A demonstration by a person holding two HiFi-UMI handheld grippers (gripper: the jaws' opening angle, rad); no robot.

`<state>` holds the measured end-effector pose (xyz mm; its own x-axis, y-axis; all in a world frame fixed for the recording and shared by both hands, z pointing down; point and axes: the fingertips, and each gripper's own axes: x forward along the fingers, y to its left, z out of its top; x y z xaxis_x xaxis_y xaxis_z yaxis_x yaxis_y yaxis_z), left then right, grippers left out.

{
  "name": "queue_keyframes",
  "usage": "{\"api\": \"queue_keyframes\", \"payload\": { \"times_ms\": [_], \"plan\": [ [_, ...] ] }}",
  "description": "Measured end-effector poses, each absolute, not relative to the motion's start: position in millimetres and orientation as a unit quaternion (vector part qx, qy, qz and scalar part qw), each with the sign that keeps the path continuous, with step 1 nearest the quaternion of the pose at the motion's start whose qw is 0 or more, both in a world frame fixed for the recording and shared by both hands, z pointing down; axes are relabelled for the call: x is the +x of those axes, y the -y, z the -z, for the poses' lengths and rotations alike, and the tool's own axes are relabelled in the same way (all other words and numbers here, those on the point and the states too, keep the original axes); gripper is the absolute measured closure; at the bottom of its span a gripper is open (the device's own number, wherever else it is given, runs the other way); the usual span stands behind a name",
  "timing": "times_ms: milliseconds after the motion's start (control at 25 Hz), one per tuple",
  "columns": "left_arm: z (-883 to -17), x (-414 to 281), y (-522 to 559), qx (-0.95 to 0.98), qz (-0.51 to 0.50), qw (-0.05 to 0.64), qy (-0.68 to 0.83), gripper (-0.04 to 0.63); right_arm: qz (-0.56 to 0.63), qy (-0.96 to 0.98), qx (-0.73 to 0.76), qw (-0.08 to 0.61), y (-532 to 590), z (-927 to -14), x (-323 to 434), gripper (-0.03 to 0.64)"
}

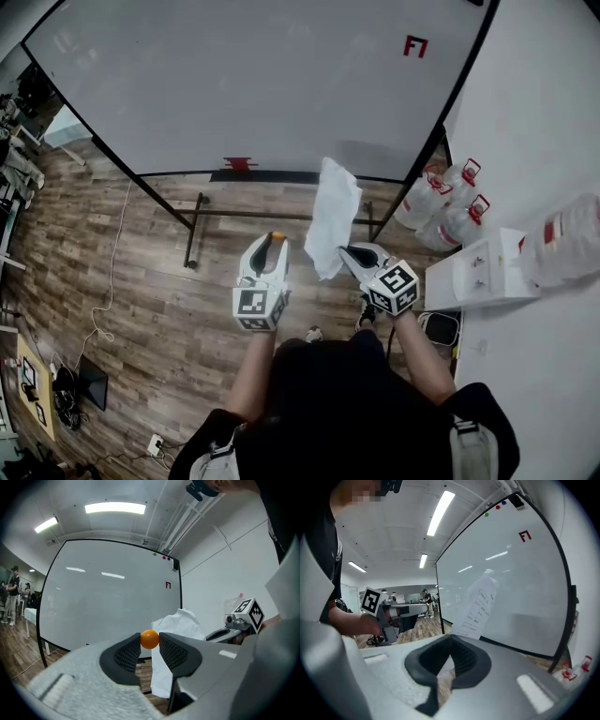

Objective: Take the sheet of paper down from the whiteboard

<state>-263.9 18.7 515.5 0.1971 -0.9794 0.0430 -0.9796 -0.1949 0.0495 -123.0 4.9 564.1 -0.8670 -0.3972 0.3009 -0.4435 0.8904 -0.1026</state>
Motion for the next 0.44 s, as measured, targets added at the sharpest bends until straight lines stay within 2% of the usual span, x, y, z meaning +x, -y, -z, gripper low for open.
{"api": "queue_keyframes", "payload": {
  "times_ms": [440],
  "plan": [
    [-518.6,-264.0,-15.2,0.778,-0.003,0.036,0.627,0.460,-0.082,0.957,0.228,0.157,0.5,-570.2,-122.2,0.612]
  ]
}}
